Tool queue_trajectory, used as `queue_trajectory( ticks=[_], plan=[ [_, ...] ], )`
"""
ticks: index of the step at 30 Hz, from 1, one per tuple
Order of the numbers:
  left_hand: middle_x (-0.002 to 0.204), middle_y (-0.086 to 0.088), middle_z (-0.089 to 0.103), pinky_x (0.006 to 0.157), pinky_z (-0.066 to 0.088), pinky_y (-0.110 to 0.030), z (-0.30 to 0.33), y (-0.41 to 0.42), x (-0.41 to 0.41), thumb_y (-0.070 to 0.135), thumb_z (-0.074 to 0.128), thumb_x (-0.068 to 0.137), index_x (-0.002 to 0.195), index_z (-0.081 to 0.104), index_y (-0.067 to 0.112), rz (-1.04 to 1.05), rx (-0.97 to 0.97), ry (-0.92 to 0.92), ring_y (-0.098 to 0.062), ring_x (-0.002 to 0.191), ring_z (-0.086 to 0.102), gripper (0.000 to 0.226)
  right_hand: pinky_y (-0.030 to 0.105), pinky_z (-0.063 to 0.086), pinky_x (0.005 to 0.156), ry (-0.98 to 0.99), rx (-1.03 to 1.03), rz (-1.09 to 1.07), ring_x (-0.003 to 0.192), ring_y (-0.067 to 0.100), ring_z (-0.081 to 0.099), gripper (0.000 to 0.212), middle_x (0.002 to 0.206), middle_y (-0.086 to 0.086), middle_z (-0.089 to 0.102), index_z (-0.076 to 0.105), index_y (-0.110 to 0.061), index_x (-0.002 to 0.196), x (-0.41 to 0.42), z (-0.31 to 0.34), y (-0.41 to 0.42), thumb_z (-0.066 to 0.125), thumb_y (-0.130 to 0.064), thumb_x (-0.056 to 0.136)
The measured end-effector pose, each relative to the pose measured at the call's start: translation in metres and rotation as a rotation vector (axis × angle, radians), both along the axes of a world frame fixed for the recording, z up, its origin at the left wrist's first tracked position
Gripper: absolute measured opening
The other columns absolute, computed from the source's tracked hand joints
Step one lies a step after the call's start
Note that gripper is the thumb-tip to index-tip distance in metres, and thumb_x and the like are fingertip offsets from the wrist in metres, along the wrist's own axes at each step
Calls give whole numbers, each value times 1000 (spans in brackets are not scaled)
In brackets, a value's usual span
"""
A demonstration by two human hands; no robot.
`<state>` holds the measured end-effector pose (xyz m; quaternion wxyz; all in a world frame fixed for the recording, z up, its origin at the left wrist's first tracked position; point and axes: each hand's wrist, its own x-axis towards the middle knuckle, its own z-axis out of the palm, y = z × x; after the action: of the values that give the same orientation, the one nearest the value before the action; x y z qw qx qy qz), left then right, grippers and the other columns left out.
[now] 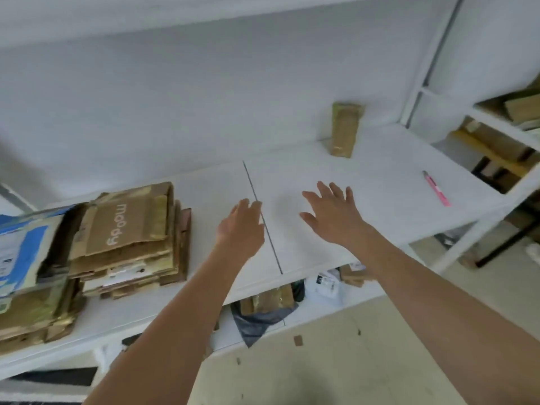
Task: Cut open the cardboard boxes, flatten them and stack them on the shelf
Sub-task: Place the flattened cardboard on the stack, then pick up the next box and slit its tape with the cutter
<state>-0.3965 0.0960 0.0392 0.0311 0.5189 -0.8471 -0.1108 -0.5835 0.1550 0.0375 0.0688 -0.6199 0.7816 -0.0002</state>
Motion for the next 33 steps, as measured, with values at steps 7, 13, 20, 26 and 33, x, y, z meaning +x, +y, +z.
queue_trajectory(
  ticks=[7,13,20,26,33],
  plan=[
    [145,-4,40,95,45,-39,0,33,-129,26,45,102,146,35,19,-150,-36,-110,-23,131,45,45,57,4,119,-49,30,-104,150,35,8,55,163,11,13,24,-23,154,-123,-7,49,36,-43,104],
    [142,-6,42,95,44,-40,-14,9,-196,26,48,101,143,38,18,-147,-14,-127,-23,130,45,44,54,9,119,-98,17,-107,149,33,15,55,161,10,19,27,-24,153,-192,-15,25,40,-42,103],
    [137,-6,44,90,45,-36,-29,-34,-263,25,50,100,142,38,17,-133,-47,-114,-23,126,47,44,53,17,117,-49,24,-104,145,33,25,56,158,9,26,30,-24,152,-265,-9,-29,43,-44,102],
    [135,-6,44,91,43,-32,-30,-54,-303,19,53,98,137,41,16,-82,-140,-123,-22,123,48,41,52,23,116,-42,15,-38,142,35,28,56,157,12,28,30,-23,152,-316,0,-84,44,-44,101],
    [162,-15,7,118,25,-45,-51,-67,-329,30,51,101,152,21,17,85,-146,-139,-34,148,17,61,49,26,111,-59,-24,104,137,36,32,51,151,14,31,34,-23,147,-351,-15,-155,47,-40,100]
  ],
)
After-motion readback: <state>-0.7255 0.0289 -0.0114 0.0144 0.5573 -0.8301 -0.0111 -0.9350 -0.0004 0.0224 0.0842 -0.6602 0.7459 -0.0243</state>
